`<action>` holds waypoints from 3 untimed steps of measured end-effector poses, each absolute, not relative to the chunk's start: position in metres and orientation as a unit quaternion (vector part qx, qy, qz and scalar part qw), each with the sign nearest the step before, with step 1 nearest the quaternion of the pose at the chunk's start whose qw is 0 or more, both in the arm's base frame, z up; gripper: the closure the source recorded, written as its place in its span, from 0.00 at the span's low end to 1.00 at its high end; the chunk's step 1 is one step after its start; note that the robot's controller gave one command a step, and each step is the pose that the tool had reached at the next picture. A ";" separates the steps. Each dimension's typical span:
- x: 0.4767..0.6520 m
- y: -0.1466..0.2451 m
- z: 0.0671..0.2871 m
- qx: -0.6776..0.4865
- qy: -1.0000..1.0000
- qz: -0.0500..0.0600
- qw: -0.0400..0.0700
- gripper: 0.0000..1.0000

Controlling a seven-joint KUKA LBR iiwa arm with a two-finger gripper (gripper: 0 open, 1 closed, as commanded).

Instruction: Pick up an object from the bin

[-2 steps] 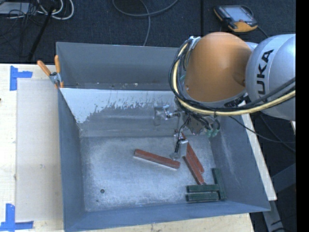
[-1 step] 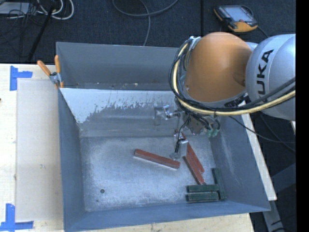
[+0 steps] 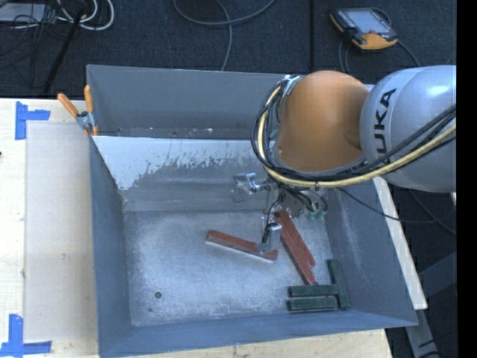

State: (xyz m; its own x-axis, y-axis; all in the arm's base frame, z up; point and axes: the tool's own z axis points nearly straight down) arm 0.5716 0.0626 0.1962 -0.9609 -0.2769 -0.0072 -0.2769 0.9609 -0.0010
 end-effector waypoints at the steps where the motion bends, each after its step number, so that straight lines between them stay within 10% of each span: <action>1: 0.568 0.051 0.135 -0.155 0.988 0.000 0.002 0.00; 2: 0.590 0.055 0.102 -0.218 0.976 0.000 -0.001 0.00; 3: 0.579 0.068 0.069 -0.133 0.991 0.000 -0.001 1.00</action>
Offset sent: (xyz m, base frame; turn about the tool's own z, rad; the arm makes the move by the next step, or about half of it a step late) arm 0.0301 -0.0049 -0.1027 -0.1851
